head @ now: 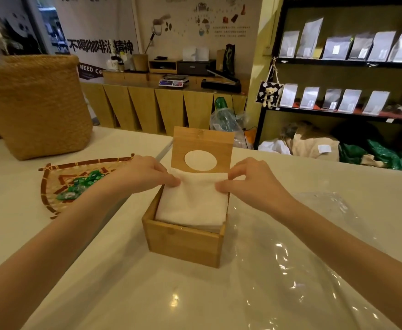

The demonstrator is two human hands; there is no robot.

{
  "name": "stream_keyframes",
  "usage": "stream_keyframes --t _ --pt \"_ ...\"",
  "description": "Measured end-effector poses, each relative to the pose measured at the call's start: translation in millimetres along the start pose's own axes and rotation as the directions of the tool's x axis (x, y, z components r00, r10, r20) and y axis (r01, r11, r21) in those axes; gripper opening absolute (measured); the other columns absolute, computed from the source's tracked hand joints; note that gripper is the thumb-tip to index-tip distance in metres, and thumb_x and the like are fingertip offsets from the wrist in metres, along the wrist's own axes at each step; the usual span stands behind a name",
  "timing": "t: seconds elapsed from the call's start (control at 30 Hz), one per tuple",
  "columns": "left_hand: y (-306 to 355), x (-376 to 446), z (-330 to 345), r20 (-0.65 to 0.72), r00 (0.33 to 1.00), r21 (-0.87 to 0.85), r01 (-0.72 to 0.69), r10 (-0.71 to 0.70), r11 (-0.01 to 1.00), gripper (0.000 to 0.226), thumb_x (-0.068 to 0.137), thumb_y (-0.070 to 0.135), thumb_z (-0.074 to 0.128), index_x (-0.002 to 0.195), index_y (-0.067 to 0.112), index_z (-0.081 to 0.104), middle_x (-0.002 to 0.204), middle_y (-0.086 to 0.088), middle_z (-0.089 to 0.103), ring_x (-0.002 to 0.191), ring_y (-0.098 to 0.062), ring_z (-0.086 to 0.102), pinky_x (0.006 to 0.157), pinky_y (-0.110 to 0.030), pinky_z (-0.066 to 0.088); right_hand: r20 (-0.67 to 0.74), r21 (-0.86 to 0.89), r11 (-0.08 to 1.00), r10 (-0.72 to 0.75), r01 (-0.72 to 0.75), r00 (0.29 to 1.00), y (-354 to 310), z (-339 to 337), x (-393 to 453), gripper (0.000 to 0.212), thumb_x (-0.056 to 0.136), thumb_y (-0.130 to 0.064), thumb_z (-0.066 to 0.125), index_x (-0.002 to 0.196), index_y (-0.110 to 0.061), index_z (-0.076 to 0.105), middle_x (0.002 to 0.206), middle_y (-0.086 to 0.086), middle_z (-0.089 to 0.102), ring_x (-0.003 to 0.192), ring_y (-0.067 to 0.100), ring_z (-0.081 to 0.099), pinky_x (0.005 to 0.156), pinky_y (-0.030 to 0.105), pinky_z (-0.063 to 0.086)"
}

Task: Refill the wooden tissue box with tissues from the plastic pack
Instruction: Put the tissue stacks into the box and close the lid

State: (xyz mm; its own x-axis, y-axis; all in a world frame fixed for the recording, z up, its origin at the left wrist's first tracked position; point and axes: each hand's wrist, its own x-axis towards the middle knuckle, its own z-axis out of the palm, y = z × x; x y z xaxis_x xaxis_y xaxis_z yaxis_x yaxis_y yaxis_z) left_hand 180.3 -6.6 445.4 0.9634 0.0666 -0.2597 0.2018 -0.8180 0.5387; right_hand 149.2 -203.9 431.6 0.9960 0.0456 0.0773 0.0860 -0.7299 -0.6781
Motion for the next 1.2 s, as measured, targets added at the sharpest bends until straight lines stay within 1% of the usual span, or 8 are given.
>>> stream_keyframes --t 0.13,0.37,0.47,0.6,0.83,0.97,1.1,1.2 --pt "1.8 -1.0 0.3 0.004 0.998 0.186 -0.064 0.064 0.980 0.029 0.077 0.044 0.064 0.083 0.016 0.072 0.141 0.004 0.044 0.133 -0.021 0.026 0.107 -0.044 0.029 -0.079 -0.361 0.924 -0.169 0.130 0.982 -10.8 5.8 -13.4 0.024 0.083 -0.033 0.059 0.092 -0.015 0.073 0.131 0.002 0.049 0.129 0.020 0.026 0.101 0.034 0.029" --pt "11.9 -13.0 11.1 -0.016 0.991 0.542 -0.102 0.132 0.834 0.036 0.084 0.045 0.050 0.094 0.015 0.067 0.149 -0.004 0.031 0.143 -0.027 0.002 0.113 -0.054 0.005 0.034 -0.623 0.763 -0.194 0.172 0.980 -30.0 15.3 -28.0 0.011 0.089 -0.022 0.054 0.089 -0.015 0.062 0.087 0.001 0.035 0.090 0.020 0.034 0.070 0.030 0.027" --pt "12.5 -16.1 18.9 0.012 0.990 0.632 -0.116 0.140 0.766 0.027 0.087 0.043 0.047 0.077 0.020 0.056 0.153 -0.005 0.024 0.144 -0.031 -0.005 0.112 -0.060 -0.001 0.092 -0.643 0.752 -0.110 0.143 0.990 -35.7 19.1 -26.7 0.028 0.085 -0.009 0.054 0.061 -0.014 0.040 0.066 0.001 0.036 0.073 0.020 0.040 0.050 0.026 0.026" --pt "10.4 -15.4 30.0 -0.021 0.989 0.698 -0.090 0.146 0.710 0.038 0.089 0.037 0.046 0.054 0.022 0.038 0.150 -0.006 0.029 0.144 -0.032 -0.004 0.111 -0.063 -0.006 0.124 -0.710 0.682 -0.122 0.174 0.985 -43.1 26.6 -20.2 0.034 0.083 -0.004 0.052 0.057 -0.015 0.033 0.058 0.000 0.031 0.054 0.017 0.034 0.045 0.024 0.018" --pt "6.1 -16.9 43.4 -0.166 0.949 0.776 -0.042 0.268 0.630 0.034 0.086 0.044 0.048 0.102 0.021 0.066 0.148 -0.006 0.037 0.144 -0.030 0.004 0.110 -0.062 -0.005 0.171 -0.775 0.595 -0.123 0.211 0.978 -47.3 39.4 -9.3 0.021 0.085 -0.006 0.053 0.066 -0.014 0.049 0.059 0.001 0.034 0.069 0.018 0.043 0.047 0.023 0.028" --pt "9.2 -22.2 53.6 -0.275 0.904 0.800 0.027 0.327 0.599 0.030 0.079 0.038 0.064 0.106 0.024 0.065 0.147 -0.009 0.037 0.144 -0.033 0.005 0.111 -0.062 -0.004 0.185 -0.768 0.589 -0.169 0.250 0.968 -45.7 41.8 -12.1 0.017 0.082 -0.001 0.057 0.089 -0.015 0.063 0.058 0.000 0.033 0.072 0.020 0.044 0.054 0.025 0.035" --pt "3.8 -21.4 41.7 -0.281 0.888 0.757 -0.027 0.363 0.653 0.028 0.080 0.032 0.063 0.106 0.022 0.064 0.131 -0.008 0.051 0.133 -0.029 0.030 0.111 -0.053 0.021 0.137 -0.772 0.581 -0.246 0.259 0.960 -45.4 31.6 -17.4 0.023 0.082 0.003 0.055 0.067 -0.014 0.049 0.057 0.000 0.032 0.063 0.020 0.040 0.044 0.024 0.020" --pt "-1.0 -20.8 28.3 -0.163 0.945 0.730 -0.077 0.282 0.679 0.036 0.079 0.034 0.064 0.114 0.023 0.063 0.130 -0.008 0.052 0.133 -0.032 0.030 0.107 -0.050 0.031 0.173 -0.743 0.599 -0.260 0.299 0.950 -41.2 24.3 -16.4 0.027 0.081 -0.001 0.057 0.064 -0.015 0.041 0.058 0.000 0.033 0.062 0.020 0.039 0.044 0.025 0.020"
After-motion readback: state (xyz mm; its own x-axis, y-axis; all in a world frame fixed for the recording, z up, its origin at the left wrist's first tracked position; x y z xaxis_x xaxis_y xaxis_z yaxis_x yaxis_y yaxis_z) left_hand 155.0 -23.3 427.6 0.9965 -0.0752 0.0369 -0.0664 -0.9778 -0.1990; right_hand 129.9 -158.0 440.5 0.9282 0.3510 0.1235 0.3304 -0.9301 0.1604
